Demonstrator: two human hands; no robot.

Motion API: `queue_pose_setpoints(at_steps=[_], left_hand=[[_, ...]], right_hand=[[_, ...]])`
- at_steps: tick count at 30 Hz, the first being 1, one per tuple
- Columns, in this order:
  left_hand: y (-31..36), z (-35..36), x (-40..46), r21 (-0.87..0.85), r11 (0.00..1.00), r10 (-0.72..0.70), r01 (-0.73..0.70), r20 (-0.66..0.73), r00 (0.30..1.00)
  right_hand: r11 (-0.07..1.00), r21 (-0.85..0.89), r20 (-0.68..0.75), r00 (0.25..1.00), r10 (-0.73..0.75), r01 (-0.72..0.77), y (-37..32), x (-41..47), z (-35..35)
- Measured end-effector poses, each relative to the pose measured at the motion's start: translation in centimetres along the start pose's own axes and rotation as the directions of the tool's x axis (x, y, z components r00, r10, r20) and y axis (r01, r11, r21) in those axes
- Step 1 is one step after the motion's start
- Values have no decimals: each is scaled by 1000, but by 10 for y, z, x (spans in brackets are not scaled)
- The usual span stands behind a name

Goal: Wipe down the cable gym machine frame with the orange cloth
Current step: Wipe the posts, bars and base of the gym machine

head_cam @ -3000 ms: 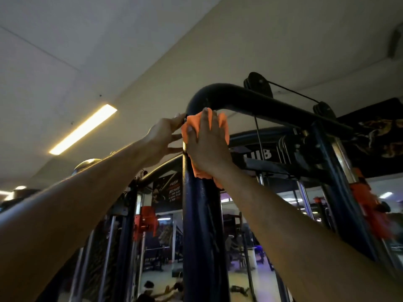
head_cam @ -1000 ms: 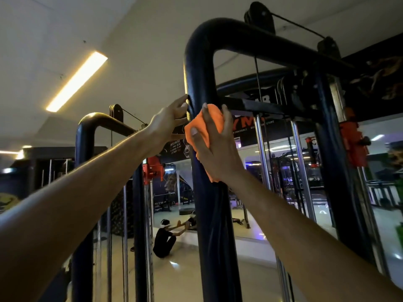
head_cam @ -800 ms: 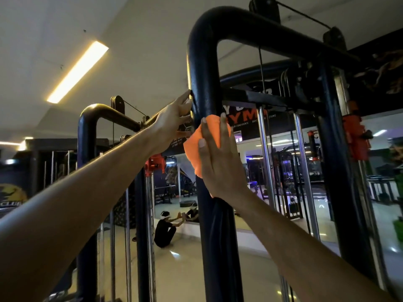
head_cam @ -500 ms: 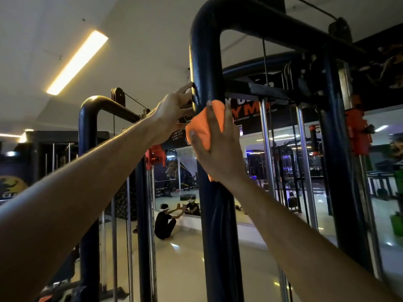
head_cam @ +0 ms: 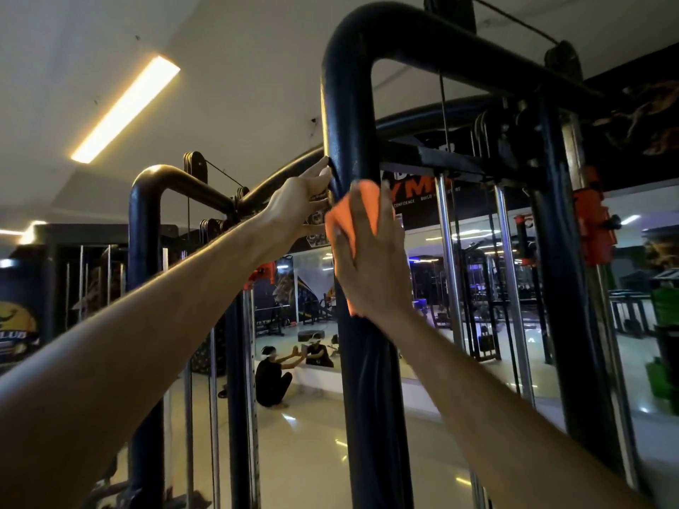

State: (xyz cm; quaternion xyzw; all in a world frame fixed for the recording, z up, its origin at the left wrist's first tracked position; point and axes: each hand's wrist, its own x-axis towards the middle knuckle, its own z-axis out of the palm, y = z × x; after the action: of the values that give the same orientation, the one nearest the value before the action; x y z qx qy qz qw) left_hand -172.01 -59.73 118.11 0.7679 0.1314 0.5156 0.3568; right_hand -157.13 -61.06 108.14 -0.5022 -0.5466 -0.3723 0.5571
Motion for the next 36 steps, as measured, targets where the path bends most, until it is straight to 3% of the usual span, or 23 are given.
queue_pose_setpoints(at_steps=[4,12,18,21,27,32,36], left_hand=[[-18,4,-15,-16,1000,-5,6,69,998],[-30,18,-16,48,999,19,-20,23,1000],[-56,26,-30,9,1000,-3,2,65,998],[-59,25,-33,-3,1000,-23,23,85,996],[-60,23,-33,35,999,-17,15,76,997],[-76,24,-49,52,999,-20,14,117,993],[-85,27,-67,48,997,-59,53,133,989]], right_hand=[[997,59,82,996,37,-41,18,-94,0],[988,142,52,997,53,-60,13,-25,-3],[993,114,43,999,26,-31,17,-144,3],[975,179,53,991,127,-134,16,-116,1],[982,172,-12,996,85,-82,11,-46,1],[986,156,29,998,57,-61,19,-161,4],[948,247,43,979,198,-202,19,-166,4]])
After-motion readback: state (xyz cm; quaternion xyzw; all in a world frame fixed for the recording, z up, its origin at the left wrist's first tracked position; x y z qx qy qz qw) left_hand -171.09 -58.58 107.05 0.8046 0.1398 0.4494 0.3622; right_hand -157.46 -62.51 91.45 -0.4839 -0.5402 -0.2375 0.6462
